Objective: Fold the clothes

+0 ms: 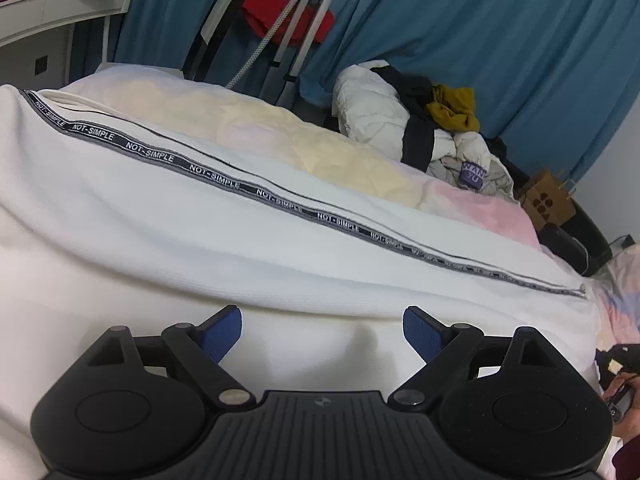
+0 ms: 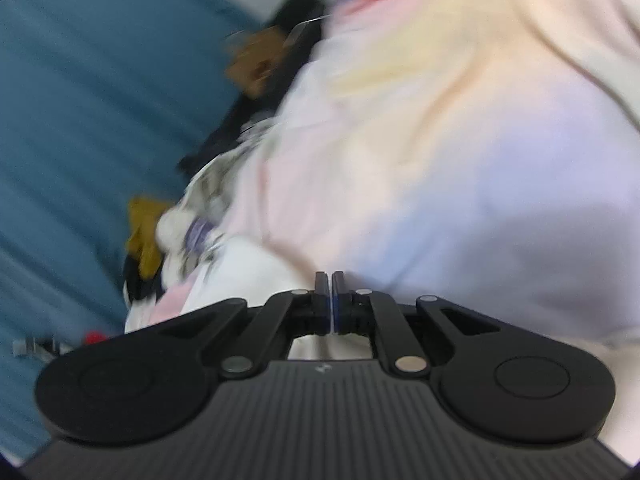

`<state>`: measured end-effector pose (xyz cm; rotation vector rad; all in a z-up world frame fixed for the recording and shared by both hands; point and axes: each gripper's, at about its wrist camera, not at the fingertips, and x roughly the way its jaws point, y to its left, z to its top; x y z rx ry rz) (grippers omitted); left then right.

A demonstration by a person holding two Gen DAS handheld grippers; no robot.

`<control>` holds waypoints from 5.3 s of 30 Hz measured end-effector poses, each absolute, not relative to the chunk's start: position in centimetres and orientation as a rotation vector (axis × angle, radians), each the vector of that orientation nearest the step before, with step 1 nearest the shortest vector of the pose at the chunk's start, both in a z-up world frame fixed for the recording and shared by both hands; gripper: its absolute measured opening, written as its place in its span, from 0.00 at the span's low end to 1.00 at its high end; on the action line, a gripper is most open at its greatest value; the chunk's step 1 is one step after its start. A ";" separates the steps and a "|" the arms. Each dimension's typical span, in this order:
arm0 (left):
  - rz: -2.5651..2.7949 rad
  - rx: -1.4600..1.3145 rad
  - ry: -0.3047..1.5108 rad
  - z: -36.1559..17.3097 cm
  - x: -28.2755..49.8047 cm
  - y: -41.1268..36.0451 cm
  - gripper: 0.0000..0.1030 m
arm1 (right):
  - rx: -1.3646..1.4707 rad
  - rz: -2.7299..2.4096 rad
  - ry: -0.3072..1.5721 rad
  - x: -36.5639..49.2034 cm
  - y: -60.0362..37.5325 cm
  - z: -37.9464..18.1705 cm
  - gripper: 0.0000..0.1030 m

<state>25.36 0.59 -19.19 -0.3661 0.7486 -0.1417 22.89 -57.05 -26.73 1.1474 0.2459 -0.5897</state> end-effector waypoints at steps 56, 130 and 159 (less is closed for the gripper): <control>-0.125 -0.399 0.712 -15.1 22.6 2.1 0.87 | 0.632 -0.458 0.404 17.3 -48.1 -19.5 0.63; 0.218 -1.092 1.021 -18.3 7.0 29.1 0.85 | 0.869 -0.690 0.117 3.8 -52.8 -20.2 0.05; 0.109 -1.118 0.555 -5.0 9.8 30.2 0.03 | 0.790 -0.694 0.024 8.6 -53.1 -12.1 0.05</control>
